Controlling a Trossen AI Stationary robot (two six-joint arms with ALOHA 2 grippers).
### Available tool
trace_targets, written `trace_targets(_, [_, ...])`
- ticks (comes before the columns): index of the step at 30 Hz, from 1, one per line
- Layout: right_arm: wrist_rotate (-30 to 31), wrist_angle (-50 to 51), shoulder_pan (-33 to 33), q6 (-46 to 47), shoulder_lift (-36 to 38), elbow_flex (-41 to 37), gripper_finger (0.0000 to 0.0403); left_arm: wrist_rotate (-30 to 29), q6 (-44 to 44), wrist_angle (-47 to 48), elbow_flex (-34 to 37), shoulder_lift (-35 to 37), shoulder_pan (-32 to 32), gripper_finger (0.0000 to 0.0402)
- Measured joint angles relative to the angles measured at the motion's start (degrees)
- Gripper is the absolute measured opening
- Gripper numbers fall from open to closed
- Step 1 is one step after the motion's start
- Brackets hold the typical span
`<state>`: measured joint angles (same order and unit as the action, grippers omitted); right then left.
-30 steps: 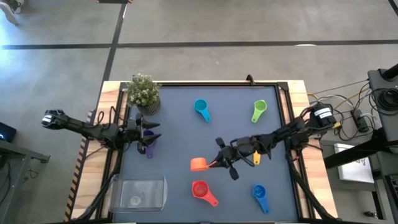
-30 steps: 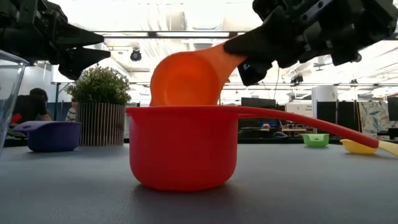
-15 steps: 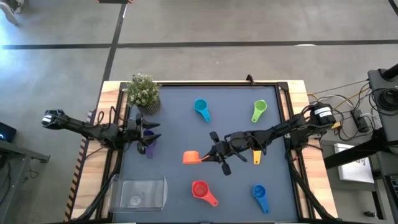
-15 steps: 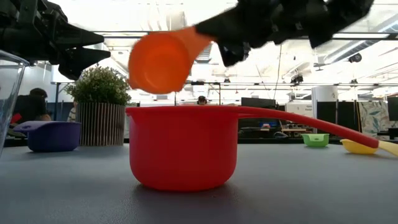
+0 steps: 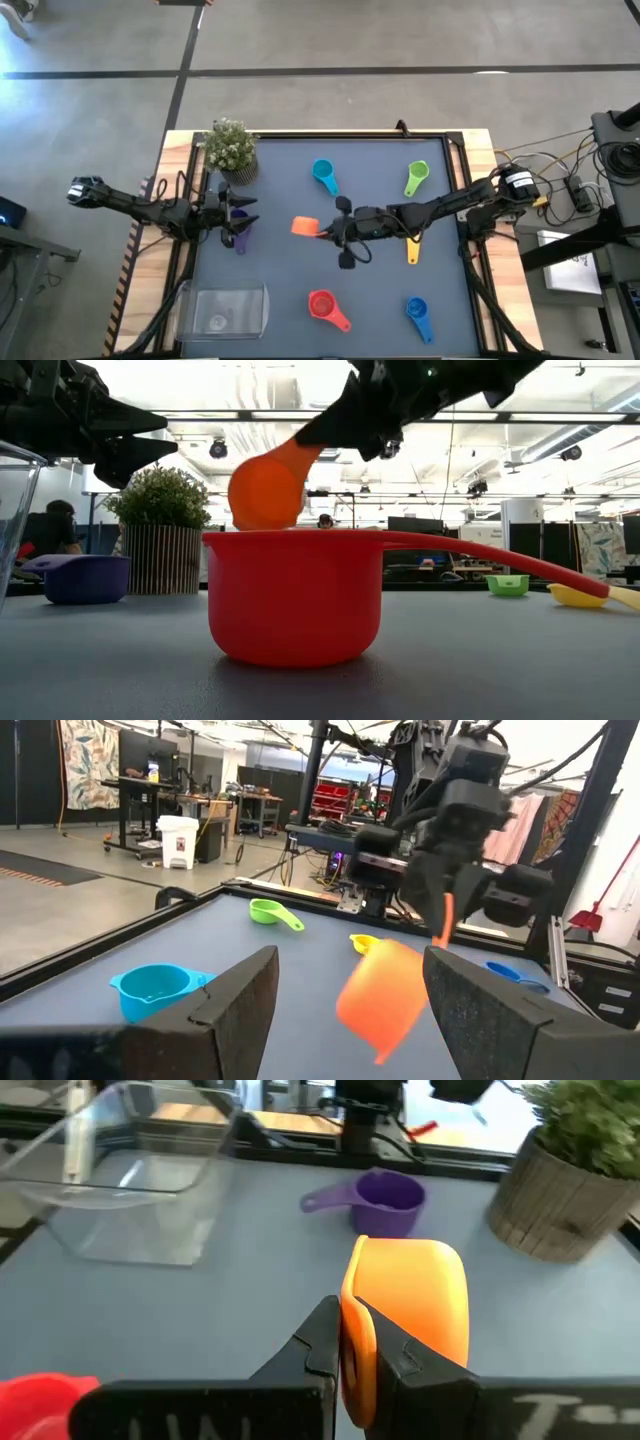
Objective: Nest measuring cups in basket
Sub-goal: Stack the orange measuring cup on top of the violet measuring cup
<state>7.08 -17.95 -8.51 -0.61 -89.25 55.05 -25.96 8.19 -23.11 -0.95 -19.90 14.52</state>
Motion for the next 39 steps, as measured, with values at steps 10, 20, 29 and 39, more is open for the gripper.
trace_targets(10, [-0.08,-1.34,3.2,5.53,0.0,-2.75,0.0008,0.0,6.6,-6.09,0.0,0.02,0.0,0.0232])
trace_targets(20, [-4.18,-9.91,3.88,5.1,0.0,-4.9,0.0008,1.06,12.35,-6.41,-0.06,-6.14,0.11,0.0232])
trace_targets(29, [-4.18,-10.09,5.83,6.49,0.0,-5.51,0.0008,-4.77,12.44,7.04,-13.0,-19.34,0.2,0.0232])
trace_targets(39, [-4.08,-9.34,8.8,10.57,0.02,-6.86,0.0008,-20.5,11.17,27.54,-34.95,-44.52,6.24,0.0232])
